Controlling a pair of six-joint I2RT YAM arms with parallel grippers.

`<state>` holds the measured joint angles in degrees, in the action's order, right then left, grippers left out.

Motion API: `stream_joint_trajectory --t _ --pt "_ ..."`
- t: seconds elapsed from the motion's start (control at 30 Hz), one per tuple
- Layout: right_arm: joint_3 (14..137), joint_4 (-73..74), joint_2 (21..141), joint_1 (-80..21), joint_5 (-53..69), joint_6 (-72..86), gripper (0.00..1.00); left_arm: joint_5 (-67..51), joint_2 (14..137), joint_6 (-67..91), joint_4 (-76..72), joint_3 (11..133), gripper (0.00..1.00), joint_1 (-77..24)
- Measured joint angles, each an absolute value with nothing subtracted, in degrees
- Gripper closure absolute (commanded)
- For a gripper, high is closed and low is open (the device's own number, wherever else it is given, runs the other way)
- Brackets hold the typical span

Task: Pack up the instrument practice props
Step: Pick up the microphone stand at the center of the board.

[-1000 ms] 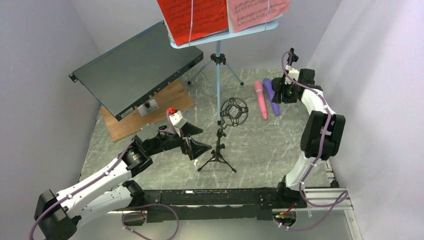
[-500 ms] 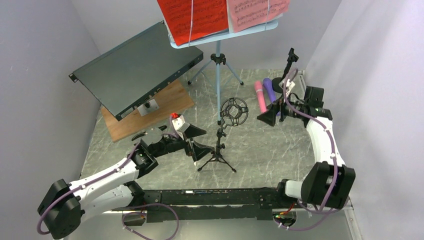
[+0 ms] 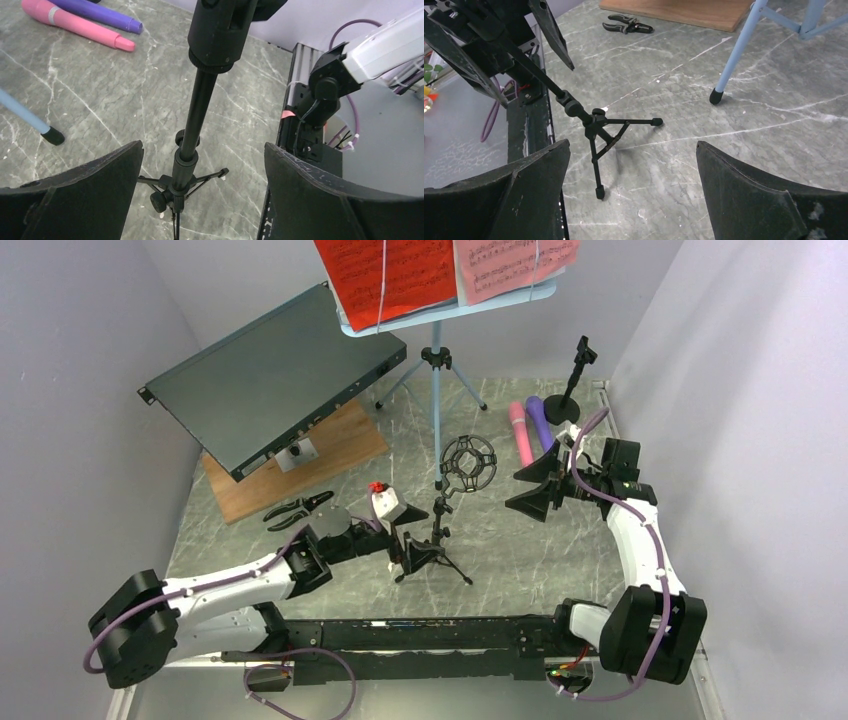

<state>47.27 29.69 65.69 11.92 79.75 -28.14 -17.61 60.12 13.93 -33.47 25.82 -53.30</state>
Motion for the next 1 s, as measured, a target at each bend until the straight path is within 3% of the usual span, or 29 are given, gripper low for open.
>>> stream_joint_trajectory --t 0.3,0.53,0.67,0.73,0.83,1.0 --pt "47.0 28.4 66.2 11.9 80.1 -28.1 0.00 -9.8 65.5 10.2 -34.6 26.3 0.31 -56.6" --pt "46.7 27.9 67.6 11.2 80.0 -27.9 0.01 -7.4 67.0 10.0 -35.9 28.2 0.37 -57.2" --pt "46.5 27.7 68.2 10.1 80.0 -27.8 0.01 -7.0 67.4 10.2 -36.6 29.0 0.56 -57.7" --pt "46.4 27.7 68.4 9.6 80.0 -27.8 0.01 -6.7 67.6 10.3 -36.7 29.4 0.78 -57.8" --pt "46.3 27.3 68.6 8.8 80.0 -27.0 0.01 -6.4 68.1 9.7 -36.6 30.2 0.96 -58.0" --pt "42.2 16.6 68.7 5.5 80.1 -15.7 0.01 -5.6 68.5 7.6 -35.6 31.4 1.00 -57.9"
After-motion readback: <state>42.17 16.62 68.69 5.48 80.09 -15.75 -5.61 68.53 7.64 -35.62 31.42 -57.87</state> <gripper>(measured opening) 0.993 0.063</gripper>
